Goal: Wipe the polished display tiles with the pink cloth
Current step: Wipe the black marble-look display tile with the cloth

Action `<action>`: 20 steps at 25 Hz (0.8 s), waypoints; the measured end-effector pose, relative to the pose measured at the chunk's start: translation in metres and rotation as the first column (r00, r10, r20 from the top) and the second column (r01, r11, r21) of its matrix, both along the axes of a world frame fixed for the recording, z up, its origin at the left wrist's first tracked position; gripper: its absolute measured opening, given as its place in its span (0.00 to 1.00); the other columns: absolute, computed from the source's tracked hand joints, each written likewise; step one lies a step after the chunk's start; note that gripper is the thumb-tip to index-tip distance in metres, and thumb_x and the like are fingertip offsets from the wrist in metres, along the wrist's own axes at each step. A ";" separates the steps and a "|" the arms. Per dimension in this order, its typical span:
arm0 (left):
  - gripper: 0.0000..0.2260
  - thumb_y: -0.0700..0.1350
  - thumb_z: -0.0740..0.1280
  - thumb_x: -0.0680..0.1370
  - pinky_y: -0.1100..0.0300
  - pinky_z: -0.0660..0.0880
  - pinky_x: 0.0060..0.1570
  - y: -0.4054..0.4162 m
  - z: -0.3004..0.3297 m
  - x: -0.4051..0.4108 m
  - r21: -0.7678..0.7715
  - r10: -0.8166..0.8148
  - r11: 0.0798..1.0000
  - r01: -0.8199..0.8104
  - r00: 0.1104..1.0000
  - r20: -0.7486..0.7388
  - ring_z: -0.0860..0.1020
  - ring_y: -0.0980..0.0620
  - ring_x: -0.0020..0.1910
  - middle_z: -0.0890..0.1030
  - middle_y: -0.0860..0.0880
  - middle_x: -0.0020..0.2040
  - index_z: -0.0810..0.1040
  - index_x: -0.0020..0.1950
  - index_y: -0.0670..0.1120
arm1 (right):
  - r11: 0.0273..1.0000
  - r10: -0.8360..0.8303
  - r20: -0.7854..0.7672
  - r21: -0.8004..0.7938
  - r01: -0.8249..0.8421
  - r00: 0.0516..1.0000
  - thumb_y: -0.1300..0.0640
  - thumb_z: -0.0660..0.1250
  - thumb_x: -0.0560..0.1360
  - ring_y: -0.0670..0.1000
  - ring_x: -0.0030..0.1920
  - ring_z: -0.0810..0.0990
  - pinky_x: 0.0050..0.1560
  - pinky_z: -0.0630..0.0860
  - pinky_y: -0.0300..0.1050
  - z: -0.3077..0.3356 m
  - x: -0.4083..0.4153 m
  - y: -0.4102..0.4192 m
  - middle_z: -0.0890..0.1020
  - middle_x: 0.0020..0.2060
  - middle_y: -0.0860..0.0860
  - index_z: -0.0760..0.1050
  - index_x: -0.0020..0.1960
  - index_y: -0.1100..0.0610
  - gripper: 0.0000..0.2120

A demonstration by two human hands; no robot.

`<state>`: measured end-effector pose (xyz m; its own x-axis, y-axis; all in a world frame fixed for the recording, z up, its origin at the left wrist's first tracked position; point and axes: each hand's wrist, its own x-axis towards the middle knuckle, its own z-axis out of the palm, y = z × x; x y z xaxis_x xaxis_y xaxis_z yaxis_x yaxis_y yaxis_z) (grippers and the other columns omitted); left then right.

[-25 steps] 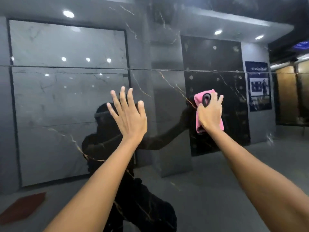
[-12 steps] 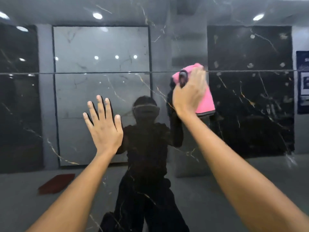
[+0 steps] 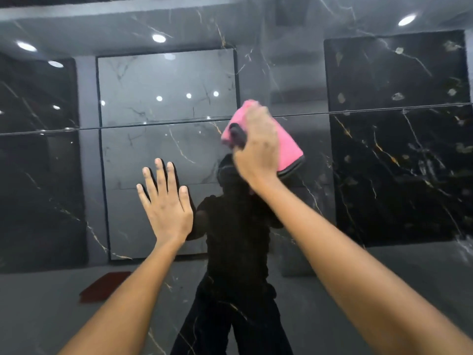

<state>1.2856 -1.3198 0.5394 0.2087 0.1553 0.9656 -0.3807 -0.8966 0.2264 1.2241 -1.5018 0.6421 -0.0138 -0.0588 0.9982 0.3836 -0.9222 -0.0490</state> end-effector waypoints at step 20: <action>0.24 0.49 0.53 0.81 0.42 0.44 0.75 0.033 -0.051 -0.013 -0.068 -0.185 0.980 0.185 0.983 -0.001 0.49 0.45 0.79 0.56 0.49 0.80 0.61 0.77 0.45 | 0.972 -0.136 -0.006 -0.192 0.133 0.991 0.63 0.71 0.67 0.62 0.66 0.73 0.67 0.69 0.55 -0.010 -0.025 -0.060 0.75 0.65 0.60 0.73 0.66 0.62 0.27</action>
